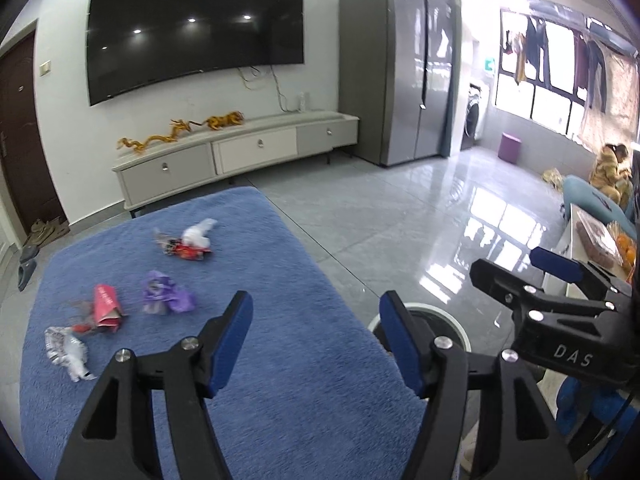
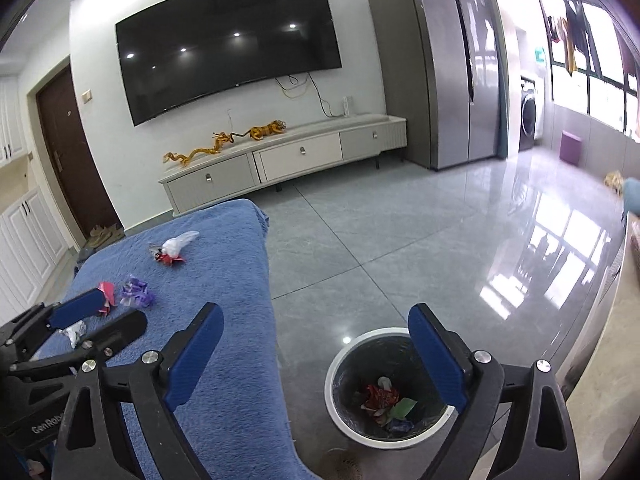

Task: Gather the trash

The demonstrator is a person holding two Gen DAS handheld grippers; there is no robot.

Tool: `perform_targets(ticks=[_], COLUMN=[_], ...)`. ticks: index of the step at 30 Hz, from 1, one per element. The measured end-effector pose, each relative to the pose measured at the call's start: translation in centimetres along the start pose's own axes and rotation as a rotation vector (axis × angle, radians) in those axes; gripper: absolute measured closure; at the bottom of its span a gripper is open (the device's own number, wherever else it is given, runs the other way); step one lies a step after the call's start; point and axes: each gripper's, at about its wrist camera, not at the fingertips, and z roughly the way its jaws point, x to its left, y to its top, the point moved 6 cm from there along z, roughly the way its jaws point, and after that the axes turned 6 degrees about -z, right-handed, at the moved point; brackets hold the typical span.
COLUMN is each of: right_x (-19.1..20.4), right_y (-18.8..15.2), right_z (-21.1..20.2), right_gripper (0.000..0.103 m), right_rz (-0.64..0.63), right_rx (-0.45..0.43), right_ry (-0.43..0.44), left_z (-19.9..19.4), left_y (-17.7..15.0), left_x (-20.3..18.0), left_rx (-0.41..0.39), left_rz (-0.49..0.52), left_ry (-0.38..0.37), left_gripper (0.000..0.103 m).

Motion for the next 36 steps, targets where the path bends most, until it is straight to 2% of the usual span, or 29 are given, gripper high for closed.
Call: perform_targets(ticks=[8, 11, 13, 17, 25, 36], right_x=[3.4, 4.2, 4.6, 5.1, 5.4, 5.2], right_y=[0.4, 0.3, 0.2, 0.0, -0.3, -0.8], right_z=[-2.3, -2.7, -2.9, -3.2, -4.4, -4.0], right_gripper=[0.008, 0.007, 0.004, 0.000, 0.000, 0.000], right_rz=[-0.053, -0.073, -0.079, -0.082, -0.094, -0.085], right_rx=[-0.085, -0.100, -0.103, -0.115, -0.145, -0.143], right_ry=[-0.104, -0.103, -0.103, -0.099, -0.102, -0.101], left_z=[-3.2, -4.1, -4.7, -5.6, -6.7, -6.4], left_y=[-0.3, -0.5, -0.6, -0.7, -1.2, -1.8], left_x=[3.5, 4.4, 4.9, 5.2, 5.2, 5.1], left_rx=[-0.078, -0.101, -0.120, -0.155, -0.177, -0.170], left_rz=[-0.072, -0.095, -0.104, -0.102, -0.094, -0.086], left_ry=[0.053, 0.069, 0.079, 0.090, 0.077, 0.070], left_gripper=[0.038, 0.035, 0.027, 0.023, 0.022, 0.022])
